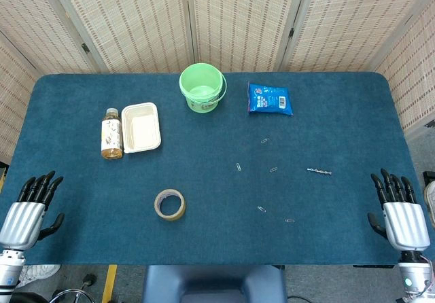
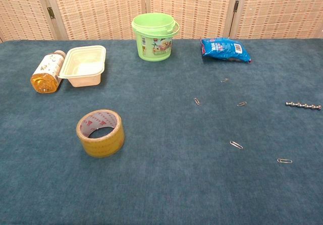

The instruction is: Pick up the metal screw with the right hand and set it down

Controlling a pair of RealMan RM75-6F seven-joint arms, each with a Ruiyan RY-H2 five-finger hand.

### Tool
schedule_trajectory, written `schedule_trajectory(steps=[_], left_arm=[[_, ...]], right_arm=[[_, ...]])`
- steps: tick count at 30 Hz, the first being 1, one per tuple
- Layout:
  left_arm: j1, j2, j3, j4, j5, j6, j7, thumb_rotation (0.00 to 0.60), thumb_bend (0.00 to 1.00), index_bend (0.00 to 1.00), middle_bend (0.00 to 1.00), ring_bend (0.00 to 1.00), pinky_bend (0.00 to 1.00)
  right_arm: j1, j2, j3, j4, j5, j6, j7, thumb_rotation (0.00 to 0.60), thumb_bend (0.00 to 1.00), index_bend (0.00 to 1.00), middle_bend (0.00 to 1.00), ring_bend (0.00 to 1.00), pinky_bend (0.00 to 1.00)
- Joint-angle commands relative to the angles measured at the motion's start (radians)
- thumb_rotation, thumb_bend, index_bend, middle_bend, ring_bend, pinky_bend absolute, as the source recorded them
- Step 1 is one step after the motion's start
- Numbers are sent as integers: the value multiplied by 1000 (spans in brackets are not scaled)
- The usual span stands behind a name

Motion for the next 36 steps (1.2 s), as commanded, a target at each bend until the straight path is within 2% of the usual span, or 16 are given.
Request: schedule_trajectory(steps=[1, 7, 11, 15, 18, 25, 30, 36], left_arm=[[0, 0, -3, -2, -8, -2, 2, 600, 432, 0, 0, 0, 0], [-1, 5, -1, -3, -7, -6, -16, 600, 432, 0, 0, 0, 0], [-5, 8, 3, 1, -3, -14, -31, 600, 432, 0, 0, 0, 0], [-4, 17, 4, 5, 0, -10, -59, 600, 432, 0, 0, 0, 0], [-9, 29, 5, 13, -2, -23, -106, 600, 432, 0, 0, 0, 0], [-14, 44, 6, 24, 2, -33, -165, 600, 432, 0, 0, 0, 0], [-14, 49, 12, 27, 14, -29, -186, 600, 432, 0, 0, 0, 0], [-12, 53, 16, 31, 21, -24, -204, 600, 432, 0, 0, 0, 0]], right_arm=[[8, 3, 9, 6, 15, -21, 20, 600, 351, 0, 0, 0, 0], [56, 22, 16, 10, 20, -114, 45, 600, 351, 0, 0, 0, 0], [131, 16, 55, 37, 49, -212, 48, 600, 351, 24, 0, 0, 0], [240, -53, 121, 138, 116, -348, 96, 600, 351, 86, 0, 0, 0], [311, -110, 150, 238, 144, -429, 110, 600, 351, 160, 0, 0, 0], [401, -261, 179, 453, 148, -457, 121, 600, 352, 352, 0, 0, 0], [426, -321, 177, 540, 148, -472, 149, 600, 350, 365, 0, 0, 0], [440, -405, 143, 638, 139, -488, 141, 600, 351, 386, 0, 0, 0]])
